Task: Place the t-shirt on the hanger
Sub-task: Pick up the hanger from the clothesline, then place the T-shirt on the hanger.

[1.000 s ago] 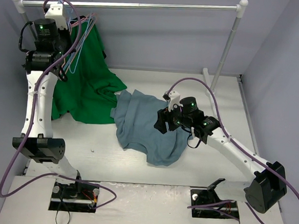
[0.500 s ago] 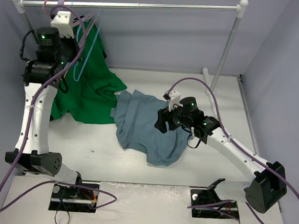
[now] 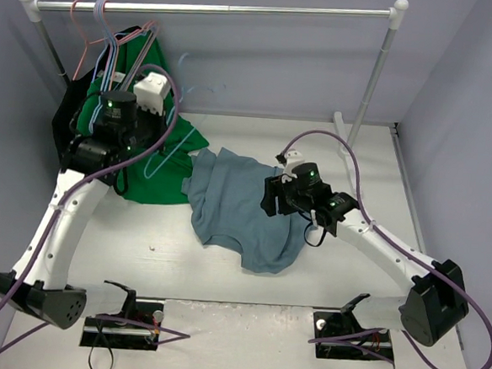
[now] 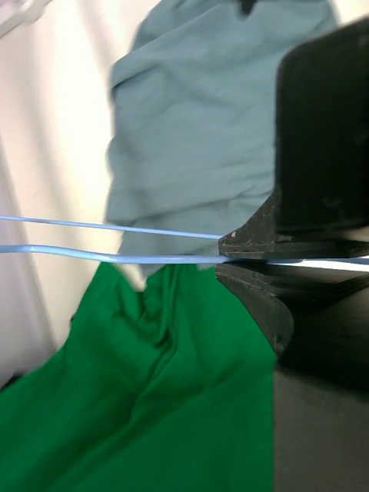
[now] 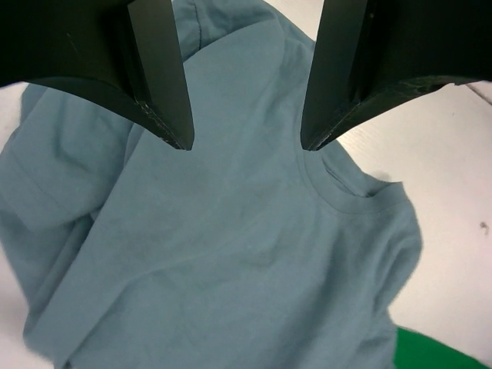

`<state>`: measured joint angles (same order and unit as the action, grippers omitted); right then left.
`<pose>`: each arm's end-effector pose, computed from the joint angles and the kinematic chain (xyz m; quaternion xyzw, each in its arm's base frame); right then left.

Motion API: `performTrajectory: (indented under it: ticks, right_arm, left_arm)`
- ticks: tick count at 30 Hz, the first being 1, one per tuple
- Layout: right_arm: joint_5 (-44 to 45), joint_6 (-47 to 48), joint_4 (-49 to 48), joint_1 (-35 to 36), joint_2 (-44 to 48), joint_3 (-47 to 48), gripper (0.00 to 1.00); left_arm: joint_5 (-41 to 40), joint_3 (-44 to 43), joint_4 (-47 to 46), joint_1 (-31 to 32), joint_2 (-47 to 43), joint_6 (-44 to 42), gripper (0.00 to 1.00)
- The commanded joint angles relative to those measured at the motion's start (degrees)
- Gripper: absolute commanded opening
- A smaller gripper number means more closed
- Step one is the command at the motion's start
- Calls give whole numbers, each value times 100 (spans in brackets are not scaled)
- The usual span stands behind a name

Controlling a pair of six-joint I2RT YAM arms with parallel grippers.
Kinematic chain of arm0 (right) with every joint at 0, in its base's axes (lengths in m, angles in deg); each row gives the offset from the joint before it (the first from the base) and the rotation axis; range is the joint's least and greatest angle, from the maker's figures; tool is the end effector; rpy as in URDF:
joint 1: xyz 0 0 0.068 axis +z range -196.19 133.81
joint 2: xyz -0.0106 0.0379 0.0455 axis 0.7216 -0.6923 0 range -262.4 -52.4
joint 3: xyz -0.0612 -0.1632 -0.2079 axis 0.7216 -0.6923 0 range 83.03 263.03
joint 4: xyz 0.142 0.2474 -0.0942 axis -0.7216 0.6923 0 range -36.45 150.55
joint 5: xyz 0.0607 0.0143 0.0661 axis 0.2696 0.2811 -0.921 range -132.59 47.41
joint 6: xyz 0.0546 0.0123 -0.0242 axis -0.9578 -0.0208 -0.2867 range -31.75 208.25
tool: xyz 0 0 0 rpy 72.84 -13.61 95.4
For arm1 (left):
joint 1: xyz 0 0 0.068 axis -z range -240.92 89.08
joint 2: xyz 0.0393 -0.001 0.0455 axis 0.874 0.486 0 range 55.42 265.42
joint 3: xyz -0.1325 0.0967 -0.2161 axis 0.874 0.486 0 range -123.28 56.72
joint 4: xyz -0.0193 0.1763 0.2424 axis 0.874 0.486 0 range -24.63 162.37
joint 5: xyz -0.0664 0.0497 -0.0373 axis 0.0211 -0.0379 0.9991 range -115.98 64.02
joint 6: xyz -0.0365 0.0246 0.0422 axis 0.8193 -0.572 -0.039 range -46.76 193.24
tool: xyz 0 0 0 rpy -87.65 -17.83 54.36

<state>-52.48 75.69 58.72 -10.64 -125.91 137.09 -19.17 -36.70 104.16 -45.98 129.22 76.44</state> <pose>0.2749 0.2060 0.2769 -0.2127 0.8124 0.2856 0.4618 0.2970 -0.0848 0.4791 0.1175 0.8057 -0.1390 0.5636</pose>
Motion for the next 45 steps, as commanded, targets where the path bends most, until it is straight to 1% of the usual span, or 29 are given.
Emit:
performTrajectory:
  ticks: [1,2,5,8,9,11,12,14,15,17,18,20,21,23,24,25,27,28,29,30,31,32,34,35,37,38,40,41,45]
  right_arm:
    - [400,-589,-7,-83,-250,-263,58]
    - [400,-660,2,-136,-338,-300,58]
    - [348,-871,-24,-250,-707,-344,56]
    - [15,-907,-217,-547,-1102,-309,48]
    - [-56,-898,-253,-645,-1295,-265,38]
    - [-109,-740,-271,-821,-1524,6,25]
    - [-101,-644,-253,-952,-1769,164,13]
    - [-31,-336,-96,-1067,-2069,559,4]
    - [48,-222,-25,-1163,-2366,1014,0]
    - [154,207,124,-1252,-2693,1491,0]
    - [232,340,203,-1304,-3042,2024,0]
    - [435,743,466,-1445,-3396,2650,0]
    - [505,885,485,-1480,-3685,3193,0]
    - [637,1192,502,-1542,-3932,3679,0]
    - [629,1203,564,-1560,-4151,3925,9]
    - [690,1351,747,-1577,-4240,4363,15]
    - [812,1449,854,-1577,-4250,4560,24]
    - [813,1449,854,-1577,-4180,4491,29]
    - [805,1432,819,-1569,-3936,4368,40]
    - [796,1397,776,-1560,-3760,4193,43]
    - [778,1353,645,-1543,-3592,3774,45]
    - [700,1326,582,-1508,-3234,3526,46]
    - [699,1256,451,-1455,-2880,3034,47]
    - [716,1230,450,-1428,-2740,2596,46]
    - [751,923,555,-1393,-2432,2216,45]
    - [787,861,573,-1393,-2283,1857,41]
    - [892,677,573,-1393,-2133,1504,39]
    - [918,615,556,-1402,-1975,1171,36]
    - [822,404,459,-1402,-1701,642,36]
  left_arm:
    - [356,332,-424,333,-480,-39,0]
    - [417,699,-424,404,-663,-48,0]
    - [514,1394,-398,633,-990,-39,0]
    - [602,1975,-310,686,-1279,40,0]
    - [637,2108,-328,694,-1359,75,0]
    - [672,2328,-380,695,-1579,128,0]
    - [690,2477,-398,695,-1649,145,0]
    - [804,2584,-433,695,-1772,163,0]
    - [857,2680,-459,695,-1799,163,0]
    - [1032,2733,-460,695,-1869,163,0]
    - [1068,2759,-477,695,-1904,154,0]
    - [1138,2839,-486,703,-1983,111,0]
    - [1156,2865,-503,703,-2010,93,0]
    - [1173,2988,-521,712,-2054,67,0]
    - [1191,3014,-565,721,-2071,58,0]
    - [1191,3084,-582,721,-2106,58,0]
    - [1226,3120,-591,747,-2141,58,0]
    - [1235,3120,-591,765,-2159,58,0]
    - [1244,3155,-600,782,-2168,58,0]
    - [1270,3181,-609,817,-2185,58,0]
    - [1288,3208,-618,844,-2194,66,0]
    - [1314,3260,-644,870,-2194,67,0]
    - [1384,3339,-679,940,-2203,119,0]
    - [1419,3375,-697,967,-2212,137,0]
    - [1464,3498,-793,1072,-2221,181,0]
    - [1481,3533,-863,1107,-2212,198,0]
    - [1525,3603,-934,1195,-2142,233,0]
    - [1517,3630,-986,1300,-2116,242,0]
    - [1359,3709,-1180,1503,-1966,242,0]
